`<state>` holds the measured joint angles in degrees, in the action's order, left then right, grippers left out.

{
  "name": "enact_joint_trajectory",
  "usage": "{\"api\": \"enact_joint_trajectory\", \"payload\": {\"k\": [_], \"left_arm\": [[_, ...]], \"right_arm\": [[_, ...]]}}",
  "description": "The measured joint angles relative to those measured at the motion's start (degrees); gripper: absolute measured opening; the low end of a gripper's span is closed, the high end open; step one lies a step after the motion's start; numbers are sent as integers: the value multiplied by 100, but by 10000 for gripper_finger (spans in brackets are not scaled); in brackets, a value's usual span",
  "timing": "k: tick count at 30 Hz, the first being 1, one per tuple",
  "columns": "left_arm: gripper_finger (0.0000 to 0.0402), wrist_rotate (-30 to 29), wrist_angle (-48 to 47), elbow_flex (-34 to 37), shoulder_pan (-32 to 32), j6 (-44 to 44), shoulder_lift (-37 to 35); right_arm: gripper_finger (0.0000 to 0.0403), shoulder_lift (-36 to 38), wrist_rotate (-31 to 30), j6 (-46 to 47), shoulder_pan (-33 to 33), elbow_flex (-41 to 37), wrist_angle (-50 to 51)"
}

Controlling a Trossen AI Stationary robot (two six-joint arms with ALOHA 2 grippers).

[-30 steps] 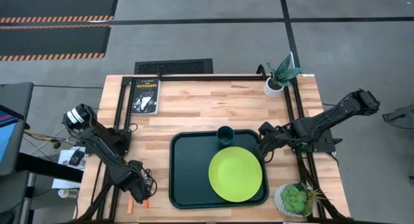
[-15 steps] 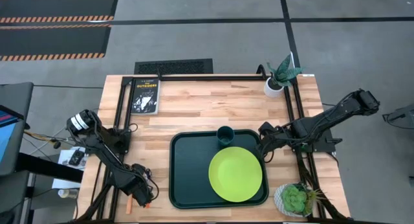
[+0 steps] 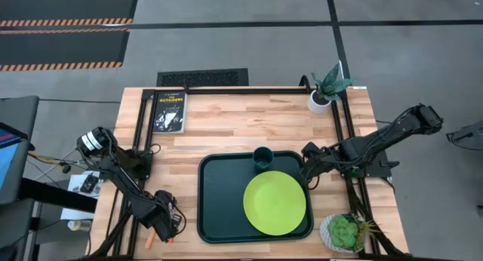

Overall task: Pick and place plate/cup/fork/spoon on tray
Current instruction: Put the orange fork on the black tray to the left of the green plate

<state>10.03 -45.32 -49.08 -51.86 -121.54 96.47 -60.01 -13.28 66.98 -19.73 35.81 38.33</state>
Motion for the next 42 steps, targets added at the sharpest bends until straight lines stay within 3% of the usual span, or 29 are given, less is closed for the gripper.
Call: {"api": "enact_joint_trajectory", "payload": {"k": [17,23,34,42], "left_arm": [[10,-238,-13,7,0,-311,-171],[4,-1069,-152,31,28,-541,-429],[4,-633,-299,27,44,-490,-487],[4,-653,-327,20,57,-481,-679]], "right_arm": [[205,0,-2,-1,0,0,1],[205,0,-4,0,0,0,1],[205,0,-4,2,0,0,-22],[205,0,-4,0,0,0,-22]]}}
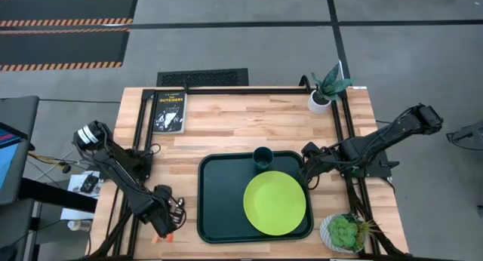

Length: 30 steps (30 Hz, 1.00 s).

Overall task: Pick and place plate/cup/fork/spoon on tray
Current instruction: Put the orange fork on the black tray to the left of the green plate

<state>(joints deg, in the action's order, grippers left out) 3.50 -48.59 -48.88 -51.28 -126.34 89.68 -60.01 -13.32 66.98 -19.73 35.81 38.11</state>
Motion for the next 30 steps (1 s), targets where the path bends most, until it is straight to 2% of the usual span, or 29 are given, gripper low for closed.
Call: {"api": "enact_joint_trajectory", "payload": {"k": [9,15,24,30], "left_arm": [[4,-555,-464,-9,2,-335,-723],[4,-690,-913,-9,2,-392,-1122],[4,-1419,-871,-9,17,-686,-1476],[4,-1770,-867,-9,185,-578,-1599]], "right_arm": [[205,0,0,0,0,0,0],[205,0,0,0,0,0,0],[205,0,0,2,0,0,-41],[205,0,0,3,0,0,-98]]}}
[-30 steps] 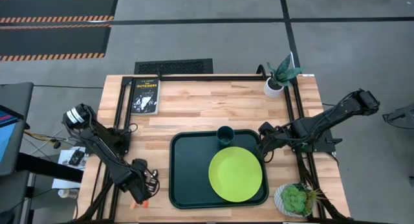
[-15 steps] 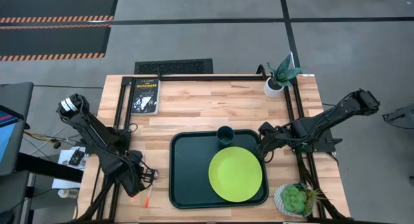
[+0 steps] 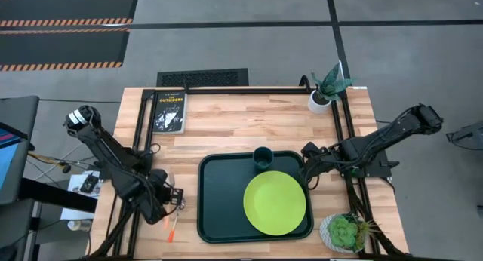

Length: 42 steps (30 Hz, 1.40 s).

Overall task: Pick and place plate/cup/fork/spoon on tray
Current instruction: Put the orange fork on the black tray to the left of the green plate

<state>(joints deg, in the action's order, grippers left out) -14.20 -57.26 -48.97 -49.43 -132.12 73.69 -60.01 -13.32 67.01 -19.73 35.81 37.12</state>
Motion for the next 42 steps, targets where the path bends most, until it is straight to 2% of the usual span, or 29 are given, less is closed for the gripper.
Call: {"api": "enact_joint_trajectory", "payload": {"k": [15,27,35,37,42], "left_arm": [[4,-672,645,-2,1049,1332,0],[10,-771,2045,-2,2171,2634,6],[12,-741,2738,-7,2482,2754,182],[12,-736,3125,-17,2480,2705,348],[13,-378,3202,-257,2483,2644,906]], "right_arm": [[205,0,0,1,0,0,-13],[205,0,0,239,0,0,-13],[205,4,164,261,0,0,-37],[205,4,288,259,-3,0,-32],[205,4,319,216,-16,0,23]]}}
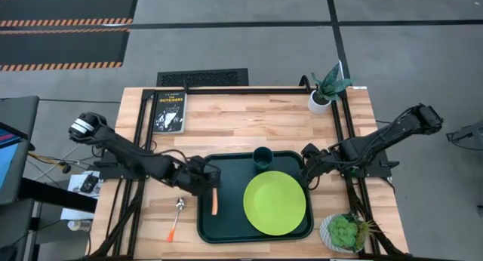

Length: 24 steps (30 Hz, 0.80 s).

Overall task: Pick and place plate/cup/fork/spoon on tray
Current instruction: Put the orange fork on the black tray to the left of the green plate

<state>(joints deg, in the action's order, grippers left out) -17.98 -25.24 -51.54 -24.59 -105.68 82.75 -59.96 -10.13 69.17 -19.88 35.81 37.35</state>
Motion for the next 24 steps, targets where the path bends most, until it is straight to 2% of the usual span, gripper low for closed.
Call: {"api": "enact_joint_trajectory", "payload": {"k": [16,24], "left_arm": [[13,425,-1124,-1897,168,2,1726],[13,574,-1310,-2372,168,-215,2310]], "right_arm": [[205,-2,-9,-525,10,0,132],[205,-2,-15,-632,9,0,119]]}}
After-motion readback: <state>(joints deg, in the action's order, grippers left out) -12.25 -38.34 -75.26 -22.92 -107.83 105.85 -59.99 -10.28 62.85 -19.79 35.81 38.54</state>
